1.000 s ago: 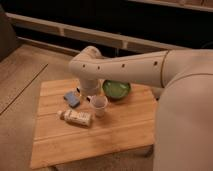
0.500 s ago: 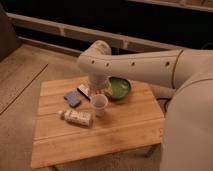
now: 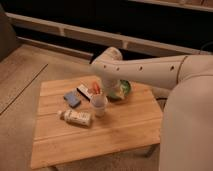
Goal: Push the ceramic bowl across the table
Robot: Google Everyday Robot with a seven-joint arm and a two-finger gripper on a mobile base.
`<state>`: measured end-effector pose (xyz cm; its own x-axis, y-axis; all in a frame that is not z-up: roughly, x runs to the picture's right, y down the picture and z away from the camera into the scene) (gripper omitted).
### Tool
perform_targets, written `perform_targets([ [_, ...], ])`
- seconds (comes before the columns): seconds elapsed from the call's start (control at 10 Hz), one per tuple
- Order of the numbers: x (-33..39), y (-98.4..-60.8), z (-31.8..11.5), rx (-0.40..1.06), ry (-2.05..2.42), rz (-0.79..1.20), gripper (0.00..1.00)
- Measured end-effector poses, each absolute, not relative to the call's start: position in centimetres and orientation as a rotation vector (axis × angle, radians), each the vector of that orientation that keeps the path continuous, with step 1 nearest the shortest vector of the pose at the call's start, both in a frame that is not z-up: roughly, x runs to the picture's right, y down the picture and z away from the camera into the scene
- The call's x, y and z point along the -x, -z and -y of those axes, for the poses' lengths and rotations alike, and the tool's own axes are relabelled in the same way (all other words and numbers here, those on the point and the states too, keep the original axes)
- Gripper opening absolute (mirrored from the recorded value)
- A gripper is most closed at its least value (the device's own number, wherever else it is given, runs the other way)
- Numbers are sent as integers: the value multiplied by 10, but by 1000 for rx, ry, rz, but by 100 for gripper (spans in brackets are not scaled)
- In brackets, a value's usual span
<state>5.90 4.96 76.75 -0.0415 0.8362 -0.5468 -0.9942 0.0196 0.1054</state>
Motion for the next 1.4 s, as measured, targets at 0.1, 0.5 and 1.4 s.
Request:
perform_targets([
  [0.1,-71,-775,-51,375,-1544,-552,65],
  [0.5,-145,-797,-43,331,-1602,-618,65],
  [1.4,-197,-839,-62,379,-1594,-728,65],
])
